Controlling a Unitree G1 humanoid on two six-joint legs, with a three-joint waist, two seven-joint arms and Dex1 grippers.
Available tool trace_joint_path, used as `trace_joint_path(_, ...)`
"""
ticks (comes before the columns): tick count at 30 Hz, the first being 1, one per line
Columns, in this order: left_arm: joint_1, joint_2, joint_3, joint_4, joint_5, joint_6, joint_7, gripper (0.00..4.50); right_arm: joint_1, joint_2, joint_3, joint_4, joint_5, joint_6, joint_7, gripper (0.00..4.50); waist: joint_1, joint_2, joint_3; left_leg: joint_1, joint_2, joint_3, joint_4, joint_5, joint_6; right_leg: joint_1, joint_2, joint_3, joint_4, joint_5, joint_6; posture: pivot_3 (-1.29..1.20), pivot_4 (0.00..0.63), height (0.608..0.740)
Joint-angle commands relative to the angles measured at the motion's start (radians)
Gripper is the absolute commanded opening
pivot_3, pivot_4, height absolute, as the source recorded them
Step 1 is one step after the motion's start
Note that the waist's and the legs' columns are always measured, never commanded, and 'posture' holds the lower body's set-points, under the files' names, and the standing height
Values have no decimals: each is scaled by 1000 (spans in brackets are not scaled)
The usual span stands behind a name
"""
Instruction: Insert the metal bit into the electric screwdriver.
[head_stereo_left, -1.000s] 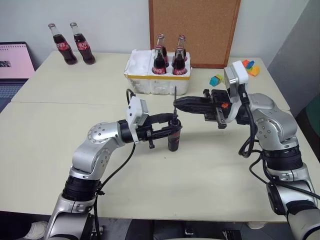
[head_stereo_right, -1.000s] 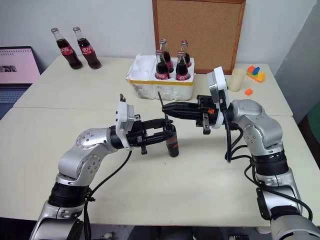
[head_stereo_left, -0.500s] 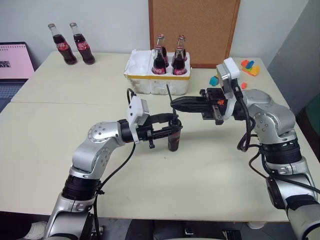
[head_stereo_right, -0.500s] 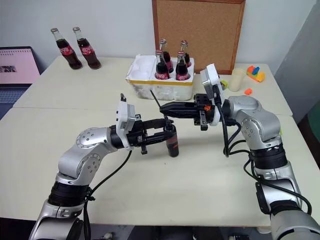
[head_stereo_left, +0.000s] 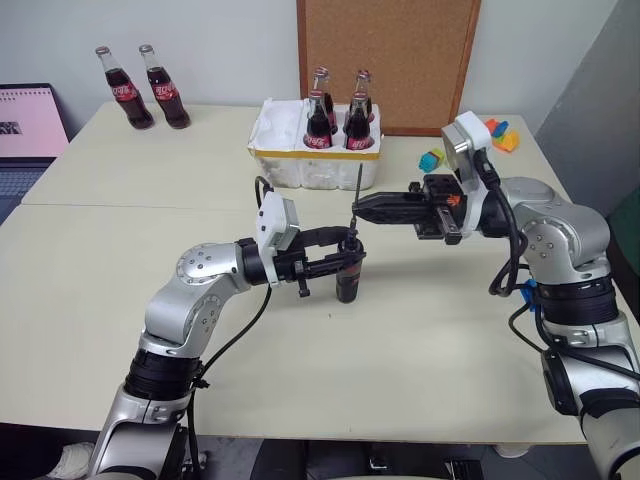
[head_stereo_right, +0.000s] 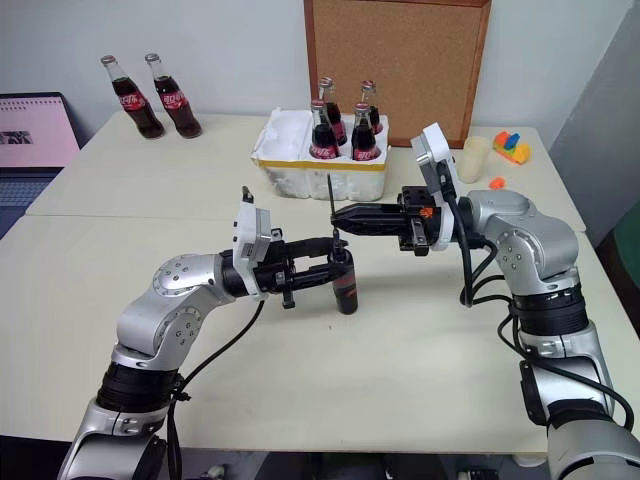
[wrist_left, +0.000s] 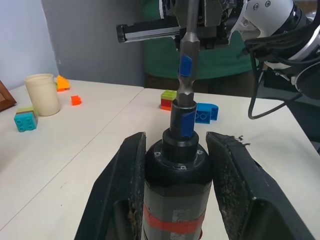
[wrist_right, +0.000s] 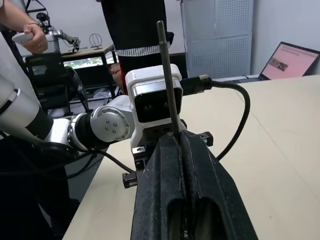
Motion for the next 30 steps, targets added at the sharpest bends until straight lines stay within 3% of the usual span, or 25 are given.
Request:
trace_joint_path(1,-3,8,-1,-3,-4,12,-7,1531,7,9,-15,-28,42,64,-24,0,0,0,0,0,0,0,0,0,0,0,0,0,0,0,0,0,150,740)
trace_joint_path(8,0,12,0,-5,-2,13,-5,1531,3,8,-15,-72,68,87,-6,0,0,0,0,0,0,0,0,0,0,0,0,0,0,0,1,0,150,740)
trace_joint_path(30,-4,17,-3,4,-1,10,-34,1531,-64,-19,102,17,-83,-76,171,0,0,0,0,-1,0,0,0,0,0,0,0,-1,-1,0,1,0,150,740)
